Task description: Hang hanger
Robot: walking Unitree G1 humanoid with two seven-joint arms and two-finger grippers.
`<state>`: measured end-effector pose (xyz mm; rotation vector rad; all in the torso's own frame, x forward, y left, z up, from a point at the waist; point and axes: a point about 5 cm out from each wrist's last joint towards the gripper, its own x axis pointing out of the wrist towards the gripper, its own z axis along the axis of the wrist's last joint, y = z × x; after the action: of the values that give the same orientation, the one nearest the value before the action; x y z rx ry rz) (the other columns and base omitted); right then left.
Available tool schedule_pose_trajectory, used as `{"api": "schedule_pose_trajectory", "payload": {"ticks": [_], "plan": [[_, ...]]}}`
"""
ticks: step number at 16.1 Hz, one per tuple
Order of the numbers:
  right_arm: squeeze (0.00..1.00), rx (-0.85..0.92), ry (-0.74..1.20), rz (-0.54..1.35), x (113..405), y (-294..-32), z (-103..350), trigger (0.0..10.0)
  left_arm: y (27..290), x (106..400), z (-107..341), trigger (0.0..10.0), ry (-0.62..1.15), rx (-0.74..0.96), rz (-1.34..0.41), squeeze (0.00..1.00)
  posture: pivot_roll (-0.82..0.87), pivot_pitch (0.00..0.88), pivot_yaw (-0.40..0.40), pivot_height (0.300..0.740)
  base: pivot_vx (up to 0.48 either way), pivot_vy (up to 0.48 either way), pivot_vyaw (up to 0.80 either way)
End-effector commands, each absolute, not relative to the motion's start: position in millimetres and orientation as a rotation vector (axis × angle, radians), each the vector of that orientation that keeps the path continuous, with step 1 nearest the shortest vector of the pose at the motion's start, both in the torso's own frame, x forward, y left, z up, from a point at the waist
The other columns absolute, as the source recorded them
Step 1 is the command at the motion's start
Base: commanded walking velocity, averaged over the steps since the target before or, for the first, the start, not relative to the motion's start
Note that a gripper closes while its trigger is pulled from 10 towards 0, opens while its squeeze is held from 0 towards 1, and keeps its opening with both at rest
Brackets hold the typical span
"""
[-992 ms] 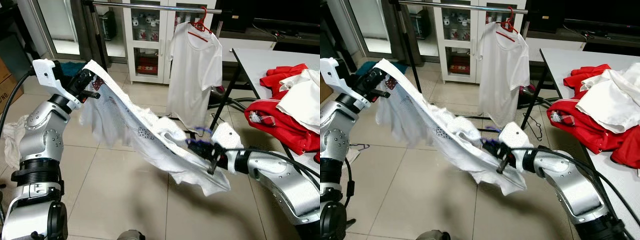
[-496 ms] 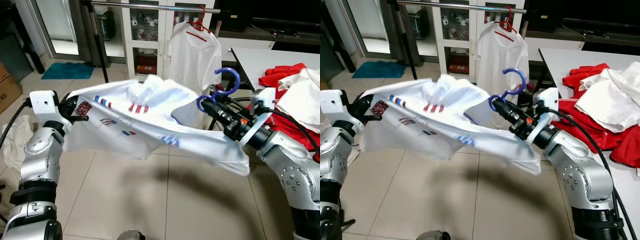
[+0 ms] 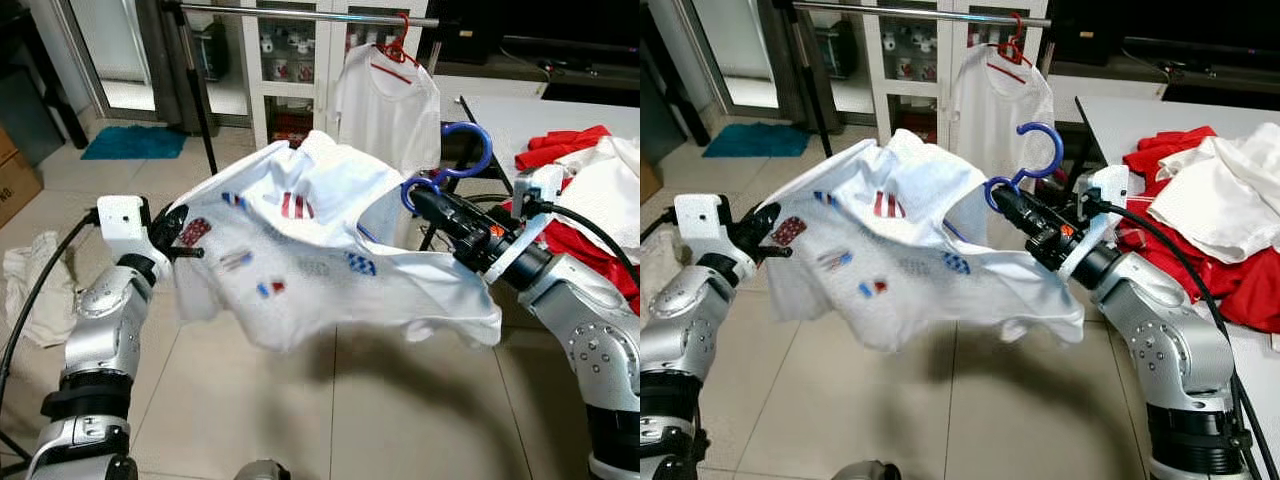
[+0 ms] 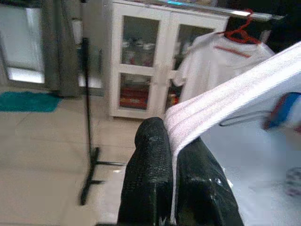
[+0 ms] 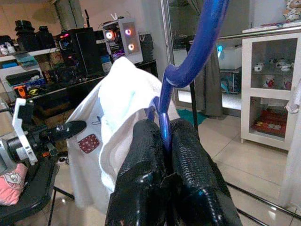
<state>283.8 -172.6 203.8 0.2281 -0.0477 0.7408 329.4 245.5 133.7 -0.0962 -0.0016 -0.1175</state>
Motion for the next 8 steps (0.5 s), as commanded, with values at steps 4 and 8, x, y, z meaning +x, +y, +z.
{"api": "schedule_pose_trajectory", "payload": {"ticks": [4,8], "plan": [[0.0,0.109,-0.076,0.687,286,-181,218,10.0,244,325,142,10.0,0.003,-0.094,-0.264,1.0,0.06,0.0,0.018,0.74,0.0,0.0,0.0],[0.0,-0.027,-0.02,0.673,288,-182,212,10.0,238,317,138,10.0,0.069,0.0,-0.433,1.0,0.06,0.0,0.014,0.74,0.0,0.0,0.0]]}}
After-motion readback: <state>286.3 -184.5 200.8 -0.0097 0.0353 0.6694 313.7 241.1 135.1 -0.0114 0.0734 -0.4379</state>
